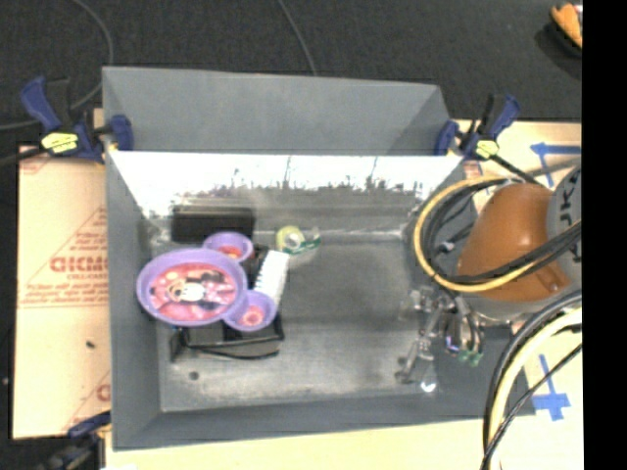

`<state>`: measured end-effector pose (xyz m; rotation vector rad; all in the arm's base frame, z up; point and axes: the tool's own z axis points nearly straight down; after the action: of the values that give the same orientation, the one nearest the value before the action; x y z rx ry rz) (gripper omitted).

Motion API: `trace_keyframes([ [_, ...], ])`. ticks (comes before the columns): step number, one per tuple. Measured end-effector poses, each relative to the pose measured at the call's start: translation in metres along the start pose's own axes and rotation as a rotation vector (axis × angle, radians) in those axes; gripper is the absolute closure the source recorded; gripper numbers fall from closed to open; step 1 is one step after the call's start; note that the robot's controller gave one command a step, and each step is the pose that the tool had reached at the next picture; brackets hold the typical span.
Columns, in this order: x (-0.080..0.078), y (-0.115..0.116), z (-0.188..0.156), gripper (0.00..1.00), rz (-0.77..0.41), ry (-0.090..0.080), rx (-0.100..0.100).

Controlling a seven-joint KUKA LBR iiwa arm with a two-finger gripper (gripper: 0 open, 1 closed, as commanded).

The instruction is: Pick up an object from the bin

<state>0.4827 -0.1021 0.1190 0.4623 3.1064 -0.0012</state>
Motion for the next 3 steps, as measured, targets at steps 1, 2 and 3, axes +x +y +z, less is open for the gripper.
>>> trace_keyframes([
  [1,-0.08,-0.012,-0.034,0.0,-0.147,-0.008,0.002],
  [2,-0.039,0.1,-0.016,0.0,-0.166,0.0,-0.004],
  [3,-0.148,0.07,0.048,0.0,-0.076,-0.012,0.002],
])
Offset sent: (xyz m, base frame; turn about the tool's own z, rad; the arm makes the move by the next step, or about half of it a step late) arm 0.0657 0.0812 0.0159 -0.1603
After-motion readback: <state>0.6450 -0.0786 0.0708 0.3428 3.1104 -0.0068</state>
